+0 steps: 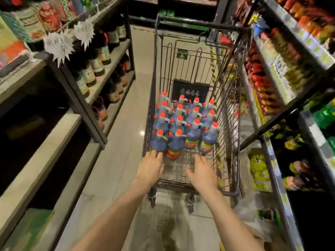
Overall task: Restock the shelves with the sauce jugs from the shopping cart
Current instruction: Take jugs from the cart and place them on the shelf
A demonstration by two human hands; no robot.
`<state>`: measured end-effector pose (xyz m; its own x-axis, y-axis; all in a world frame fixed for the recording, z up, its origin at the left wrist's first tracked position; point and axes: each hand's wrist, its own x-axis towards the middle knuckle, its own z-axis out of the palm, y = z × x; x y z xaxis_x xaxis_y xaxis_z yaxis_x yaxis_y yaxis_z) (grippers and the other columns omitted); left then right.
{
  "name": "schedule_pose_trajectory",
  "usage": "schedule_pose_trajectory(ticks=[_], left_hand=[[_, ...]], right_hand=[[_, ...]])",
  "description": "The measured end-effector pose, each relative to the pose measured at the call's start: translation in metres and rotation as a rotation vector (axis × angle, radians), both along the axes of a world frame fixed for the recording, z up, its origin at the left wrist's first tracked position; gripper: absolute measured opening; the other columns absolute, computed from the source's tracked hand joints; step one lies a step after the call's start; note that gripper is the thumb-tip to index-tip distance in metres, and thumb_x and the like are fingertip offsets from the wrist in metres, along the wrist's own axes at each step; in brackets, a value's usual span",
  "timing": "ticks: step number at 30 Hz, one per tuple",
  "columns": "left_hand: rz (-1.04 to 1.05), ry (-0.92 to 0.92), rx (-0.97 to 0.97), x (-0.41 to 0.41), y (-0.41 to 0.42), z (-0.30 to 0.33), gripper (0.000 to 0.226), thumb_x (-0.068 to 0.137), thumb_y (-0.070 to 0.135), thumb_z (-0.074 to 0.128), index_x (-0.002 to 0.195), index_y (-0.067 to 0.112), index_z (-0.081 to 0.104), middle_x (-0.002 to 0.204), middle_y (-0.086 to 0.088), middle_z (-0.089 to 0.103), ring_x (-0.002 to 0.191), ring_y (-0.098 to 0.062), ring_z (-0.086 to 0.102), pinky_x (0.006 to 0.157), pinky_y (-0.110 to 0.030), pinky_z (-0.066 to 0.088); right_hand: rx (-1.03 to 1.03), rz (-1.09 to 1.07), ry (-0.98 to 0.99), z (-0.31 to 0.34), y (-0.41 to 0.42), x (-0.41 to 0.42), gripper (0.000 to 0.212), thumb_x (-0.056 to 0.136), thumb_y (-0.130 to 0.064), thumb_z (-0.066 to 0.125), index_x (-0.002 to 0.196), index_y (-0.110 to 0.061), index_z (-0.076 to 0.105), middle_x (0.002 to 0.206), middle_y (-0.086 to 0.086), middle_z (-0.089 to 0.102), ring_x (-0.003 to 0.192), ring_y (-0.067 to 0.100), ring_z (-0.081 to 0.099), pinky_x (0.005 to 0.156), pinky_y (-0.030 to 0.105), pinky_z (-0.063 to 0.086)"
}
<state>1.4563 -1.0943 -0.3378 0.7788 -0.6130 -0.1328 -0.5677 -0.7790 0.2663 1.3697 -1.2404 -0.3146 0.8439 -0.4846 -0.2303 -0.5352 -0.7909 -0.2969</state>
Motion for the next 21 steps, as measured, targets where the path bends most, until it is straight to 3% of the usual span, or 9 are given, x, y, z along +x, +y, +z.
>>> schedule_pose_trajectory(ticks=[3,5,9,13,17,19,21], left_hand=[[0.060,0.052,0.051,0.026,-0.020,-0.032,0.034,0.090,0.023,0.046,0.117,0.002,0.050,0.116,-0.016,0.050,0.112,-0.035,0.049,0.086,-0.039,0.042],[0.096,0.074,0.057,0.040,-0.032,-0.055,0.035,0.087,0.023,0.044,0.113,0.001,0.053,0.111,-0.015,0.052,0.106,-0.035,0.055,0.080,-0.036,0.047],[0.224,0.265,0.203,0.061,-0.052,-0.101,0.040,0.095,0.026,0.041,0.130,0.006,0.039,0.133,-0.012,0.046,0.124,-0.027,0.043,0.098,-0.032,0.035],[0.444,0.360,0.177,0.076,-0.063,-0.138,0.054,0.094,0.038,0.043,0.136,0.006,0.032,0.138,-0.009,0.043,0.126,-0.023,0.043,0.098,-0.029,0.035],[0.504,0.387,0.148,0.088,-0.066,-0.163,0.078,0.096,0.041,0.039,0.146,-0.001,-0.004,0.156,-0.015,0.012,0.143,-0.022,0.017,0.112,-0.026,0.014],[0.549,0.407,0.085,0.093,-0.068,-0.169,0.080,0.095,0.041,0.041,0.145,-0.002,-0.003,0.155,-0.017,0.011,0.143,-0.024,0.015,0.113,-0.027,0.013],[0.623,0.410,-0.026,0.097,-0.072,-0.172,0.079,0.091,0.039,0.052,0.145,-0.002,0.011,0.150,-0.018,0.025,0.136,-0.028,0.031,0.108,-0.031,0.027]], right_hand=[[0.054,-0.013,0.083,-0.031,-0.014,0.030,0.047,0.092,-0.038,0.050,0.131,-0.015,0.039,0.130,0.007,0.048,0.123,0.026,0.043,0.091,0.034,0.041],[0.101,-0.034,0.111,-0.055,-0.023,0.045,0.051,0.091,-0.037,0.052,0.134,-0.013,0.038,0.134,0.007,0.046,0.126,0.026,0.042,0.094,0.034,0.040],[0.175,-0.042,0.206,-0.103,-0.043,0.073,0.070,0.090,-0.042,0.054,0.144,-0.008,0.026,0.145,0.011,0.037,0.132,0.029,0.038,0.103,0.035,0.037],[0.274,-0.062,0.293,-0.146,-0.059,0.100,0.081,0.086,-0.046,0.058,0.147,-0.010,0.018,0.150,0.011,0.031,0.132,0.030,0.040,0.103,0.039,0.039],[0.404,-0.113,0.199,-0.180,-0.066,0.120,0.094,0.077,-0.043,0.071,0.146,-0.008,0.018,0.150,0.009,0.031,0.136,0.026,0.034,0.103,0.035,0.036],[0.480,-0.178,0.122,-0.196,-0.066,0.130,0.104,0.069,-0.042,0.079,0.146,-0.008,0.019,0.148,0.008,0.034,0.135,0.025,0.036,0.102,0.035,0.038],[0.547,-0.242,0.042,-0.209,-0.064,0.138,0.106,0.061,-0.040,0.085,0.143,-0.008,0.025,0.143,0.010,0.040,0.132,0.027,0.041,0.100,0.037,0.041]])
